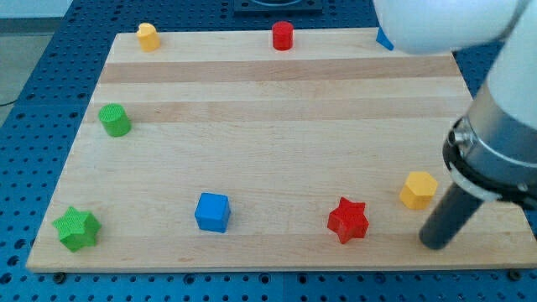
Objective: Push the yellow hexagon to the right center of the board
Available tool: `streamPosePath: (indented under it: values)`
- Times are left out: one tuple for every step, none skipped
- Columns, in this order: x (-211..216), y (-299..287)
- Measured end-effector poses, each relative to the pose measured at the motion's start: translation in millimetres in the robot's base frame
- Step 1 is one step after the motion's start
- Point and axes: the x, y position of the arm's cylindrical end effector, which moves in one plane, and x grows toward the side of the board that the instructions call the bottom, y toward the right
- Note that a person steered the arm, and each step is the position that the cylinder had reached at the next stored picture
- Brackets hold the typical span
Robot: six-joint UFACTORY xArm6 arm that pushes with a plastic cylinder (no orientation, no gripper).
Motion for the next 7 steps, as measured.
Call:
streamPosePath:
  values:
    - [-26.4, 0.0]
    - [-34.2, -4.3]
    - [-35.2, -16.2]
    - [-41.8, -29.6]
    - [-60.9, -0.3]
    - [-78.5, 29.9]
    - [-103.2, 10.1]
